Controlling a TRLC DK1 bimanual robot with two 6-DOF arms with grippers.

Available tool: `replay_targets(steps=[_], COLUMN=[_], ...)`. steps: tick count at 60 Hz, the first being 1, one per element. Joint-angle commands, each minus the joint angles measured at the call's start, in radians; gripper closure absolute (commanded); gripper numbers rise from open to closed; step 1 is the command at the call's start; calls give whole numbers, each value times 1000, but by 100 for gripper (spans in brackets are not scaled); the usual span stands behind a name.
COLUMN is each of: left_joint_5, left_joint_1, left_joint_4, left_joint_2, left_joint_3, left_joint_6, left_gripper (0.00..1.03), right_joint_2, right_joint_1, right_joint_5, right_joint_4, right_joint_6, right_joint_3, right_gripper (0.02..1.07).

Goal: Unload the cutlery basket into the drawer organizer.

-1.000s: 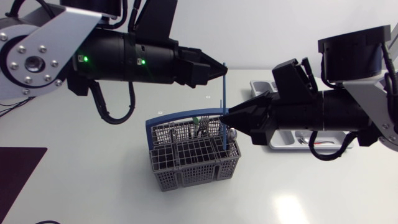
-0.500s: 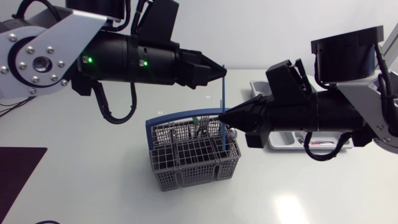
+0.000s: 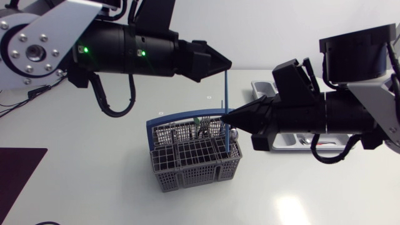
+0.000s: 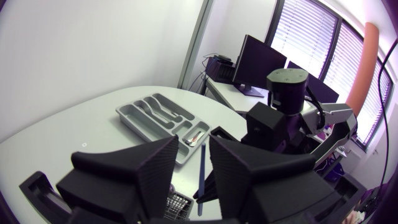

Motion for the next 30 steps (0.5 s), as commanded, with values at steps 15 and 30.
replay_targets(steps=[15,30], left_joint_5=[10,-21], left_joint_1=[71,86], left_joint_4=[-32,-59], left_joint_2=[-25,-60], left_joint_3=[76,24], left_joint_6=[-25,40], left_gripper=[29,29], right_joint_2=[-54,87], right_joint_1=[-157,-421], right_joint_5=[-11,-21], right_joint_4=[-120,-138], right_joint_6=[-60,-153], right_joint_3=[-15,21], right_gripper=[101,101])
